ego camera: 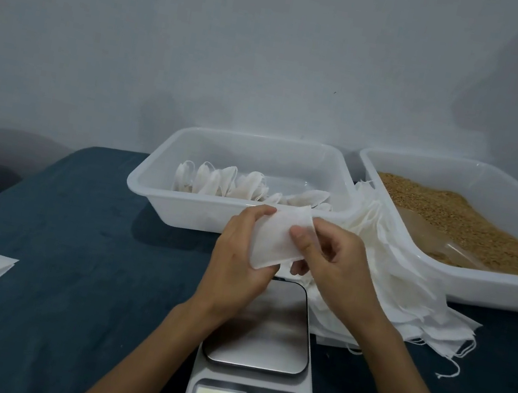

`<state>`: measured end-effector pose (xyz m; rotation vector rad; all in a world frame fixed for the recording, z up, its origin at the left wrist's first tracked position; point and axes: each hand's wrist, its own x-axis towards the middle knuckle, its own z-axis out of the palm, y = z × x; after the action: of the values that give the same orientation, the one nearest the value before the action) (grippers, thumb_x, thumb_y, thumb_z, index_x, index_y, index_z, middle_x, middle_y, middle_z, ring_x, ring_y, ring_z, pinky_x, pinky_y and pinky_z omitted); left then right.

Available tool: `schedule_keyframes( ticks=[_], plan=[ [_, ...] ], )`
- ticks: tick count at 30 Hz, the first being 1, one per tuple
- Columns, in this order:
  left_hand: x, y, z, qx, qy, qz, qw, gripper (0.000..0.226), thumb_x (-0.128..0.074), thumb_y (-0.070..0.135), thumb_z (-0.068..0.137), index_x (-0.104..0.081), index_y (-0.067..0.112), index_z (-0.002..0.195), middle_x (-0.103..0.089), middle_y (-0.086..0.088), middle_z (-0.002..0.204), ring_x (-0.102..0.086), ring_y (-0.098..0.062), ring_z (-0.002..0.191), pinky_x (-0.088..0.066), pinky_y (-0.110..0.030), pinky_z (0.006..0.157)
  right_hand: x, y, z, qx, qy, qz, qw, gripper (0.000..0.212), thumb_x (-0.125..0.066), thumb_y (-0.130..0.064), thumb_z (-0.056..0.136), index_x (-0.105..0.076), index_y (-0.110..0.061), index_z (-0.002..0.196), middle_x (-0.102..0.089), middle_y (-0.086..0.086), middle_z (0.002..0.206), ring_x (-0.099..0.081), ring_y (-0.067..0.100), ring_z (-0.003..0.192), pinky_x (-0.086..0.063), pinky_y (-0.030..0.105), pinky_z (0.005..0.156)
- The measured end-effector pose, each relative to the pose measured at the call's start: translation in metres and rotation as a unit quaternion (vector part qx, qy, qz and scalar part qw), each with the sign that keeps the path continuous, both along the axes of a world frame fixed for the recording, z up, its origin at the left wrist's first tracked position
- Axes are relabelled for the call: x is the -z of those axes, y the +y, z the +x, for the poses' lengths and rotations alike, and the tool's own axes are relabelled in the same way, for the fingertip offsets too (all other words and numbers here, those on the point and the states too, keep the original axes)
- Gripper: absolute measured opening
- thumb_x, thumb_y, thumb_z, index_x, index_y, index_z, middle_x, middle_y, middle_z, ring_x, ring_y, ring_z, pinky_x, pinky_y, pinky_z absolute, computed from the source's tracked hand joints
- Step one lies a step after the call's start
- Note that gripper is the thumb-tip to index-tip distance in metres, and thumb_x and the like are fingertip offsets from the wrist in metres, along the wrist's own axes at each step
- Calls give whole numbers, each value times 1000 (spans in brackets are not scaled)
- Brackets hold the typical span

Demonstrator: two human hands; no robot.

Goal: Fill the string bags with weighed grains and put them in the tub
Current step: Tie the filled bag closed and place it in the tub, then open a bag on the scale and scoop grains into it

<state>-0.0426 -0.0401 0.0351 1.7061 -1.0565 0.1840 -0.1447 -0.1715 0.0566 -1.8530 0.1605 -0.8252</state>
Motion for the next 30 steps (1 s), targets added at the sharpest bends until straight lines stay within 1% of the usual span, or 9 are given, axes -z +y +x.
schedule_keyframes(
  ticks=[4, 10, 13, 16, 18, 19, 22, 27, 30],
  plan=[
    [0, -2, -1, 25, -38, 21, 999, 45, -75, 23, 76, -65, 9, 118, -65, 0, 112, -61, -19, 107, -51, -38, 93, 5, 3, 2, -32, 30, 12, 999, 55, -57, -54, 96, -69, -2, 83, -65, 10, 59, -67, 17, 53, -51, 24, 54],
    [5, -2, 3, 18, -74, 65, 995, 41, -77, 23, 82, -64, 16, 121, -64, 6, 114, -58, -15, 105, -50, -44, 92, 1, 0, -1, -38, 49, 44, 997, 74, -41, -85, 84, -71, -16, 86, -70, 10, 72, -67, 27, 48, -50, 28, 48],
    [6, -2, 4, 17, -78, 82, 993, 46, -72, 23, 80, -63, 16, 125, -63, 5, 116, -56, -15, 106, -50, -44, 94, 0, 1, -1, -36, 60, 56, 996, 88, -36, -91, 79, -71, -11, 87, -71, 10, 72, -67, 28, 49, -50, 36, 50],
    [6, -1, 5, 25, -67, 87, 994, 48, -67, 16, 78, -62, 15, 126, -64, 5, 117, -56, -14, 106, -51, -43, 95, -3, 3, -3, -39, 65, 72, 995, 80, -32, -94, 76, -69, -24, 69, -67, -2, 63, -67, 29, 49, -48, 34, 48],
    [6, 0, 7, 29, -51, 86, 995, 49, -68, 9, 78, -63, 15, 126, -65, 4, 119, -58, -16, 108, -51, -44, 97, -6, 2, -6, -32, 66, 74, 995, 85, -31, -96, 75, -54, -16, 55, -47, -4, 51, -67, 30, 48, -44, 38, 49],
    [6, 1, 8, 29, -45, 86, 995, 49, -69, 7, 78, -64, 14, 126, -66, 4, 119, -59, -17, 109, -50, -45, 98, -6, 0, -6, -29, 66, 68, 995, 96, -29, -96, 75, -51, -3, 60, -42, 0, 52, -68, 29, 48, -42, 42, 50],
    [3, 0, 5, 33, -41, 84, 995, 48, -73, 18, 78, -64, 16, 125, -67, 6, 118, -60, -16, 108, -49, -44, 95, -6, -4, -6, -45, 72, 34, 996, 122, -24, -97, 76, -54, 21, 84, -52, 37, 73, -69, 28, 51, -44, 54, 51],
    [2, -3, -5, 51, -31, 79, 995, 48, -80, 24, 83, -63, 16, 127, -69, 7, 116, -63, -15, 107, -50, -42, 95, -3, 3, -4, -68, 65, 19, 995, 119, -26, -96, 76, -58, 19, 82, -53, 36, 71, -65, 32, 51, -47, 32, 50],
    [0, -2, -6, 76, 3, 71, 995, 32, -77, 15, 89, -66, 16, 119, -72, 5, 105, -67, -15, 96, -54, -36, 84, -5, 7, -5, -44, 27, 20, 998, 101, -29, -90, 81, -76, -1, 82, -69, 10, 65, -65, 25, 48, -46, 26, 50]
  ],
)
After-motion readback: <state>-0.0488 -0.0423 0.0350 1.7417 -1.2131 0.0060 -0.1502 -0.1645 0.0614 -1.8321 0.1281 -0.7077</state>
